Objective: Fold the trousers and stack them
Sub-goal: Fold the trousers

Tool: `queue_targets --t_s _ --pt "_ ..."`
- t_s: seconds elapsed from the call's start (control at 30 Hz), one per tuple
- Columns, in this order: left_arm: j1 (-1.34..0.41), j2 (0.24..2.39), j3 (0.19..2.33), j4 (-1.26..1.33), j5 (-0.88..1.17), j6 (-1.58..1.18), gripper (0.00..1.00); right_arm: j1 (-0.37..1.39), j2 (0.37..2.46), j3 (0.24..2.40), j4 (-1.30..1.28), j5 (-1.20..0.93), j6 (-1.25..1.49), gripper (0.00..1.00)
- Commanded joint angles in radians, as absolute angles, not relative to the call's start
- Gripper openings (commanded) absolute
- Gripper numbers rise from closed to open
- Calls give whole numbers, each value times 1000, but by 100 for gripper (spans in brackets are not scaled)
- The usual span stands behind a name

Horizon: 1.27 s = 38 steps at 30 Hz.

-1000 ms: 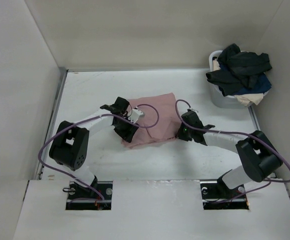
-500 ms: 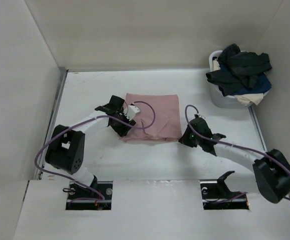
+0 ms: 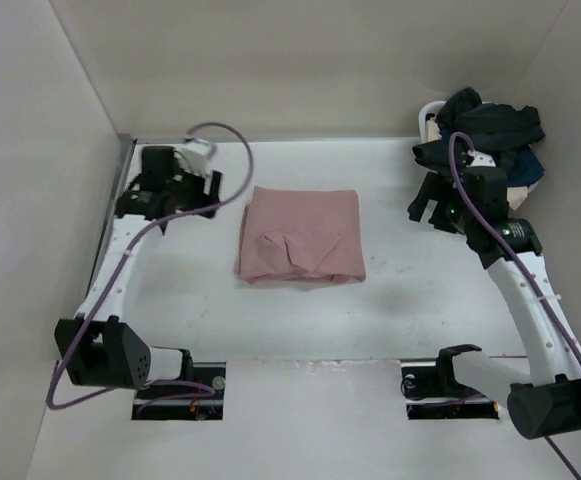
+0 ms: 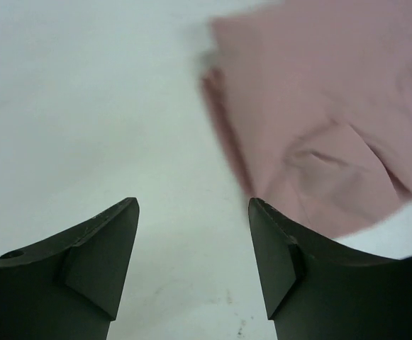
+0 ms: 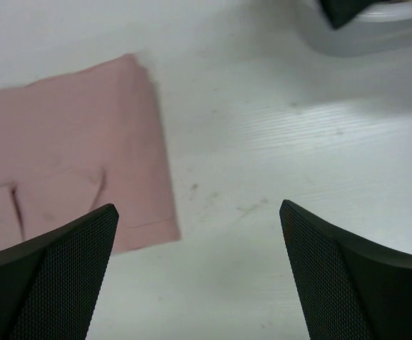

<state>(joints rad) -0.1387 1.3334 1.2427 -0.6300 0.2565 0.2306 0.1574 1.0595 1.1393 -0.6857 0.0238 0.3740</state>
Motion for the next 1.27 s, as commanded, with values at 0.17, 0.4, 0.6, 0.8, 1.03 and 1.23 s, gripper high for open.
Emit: queue_targets --t_s 0.17,0.4,0.6,0.8,1.03,1.23 --pt "371 1186 1260 -520 140 -9 65 62 1009 1204 -827 267 325 100" --pt "570 1108 1149 -509 144 -40 65 -2 994 1158 -798 282 390 100" --pt "564 1075 1126 -518 150 -29 65 -7 974 1152 -769 258 371 100" --pt "530 1072 1117 -522 153 -28 65 -12 979 1154 -775 255 370 100" --pt "513 1075 1111 -518 153 -26 65 -12 983 1158 -778 253 356 100" --pt "502 1077 1111 -517 153 -26 65 -15 974 1143 -770 261 336 100"
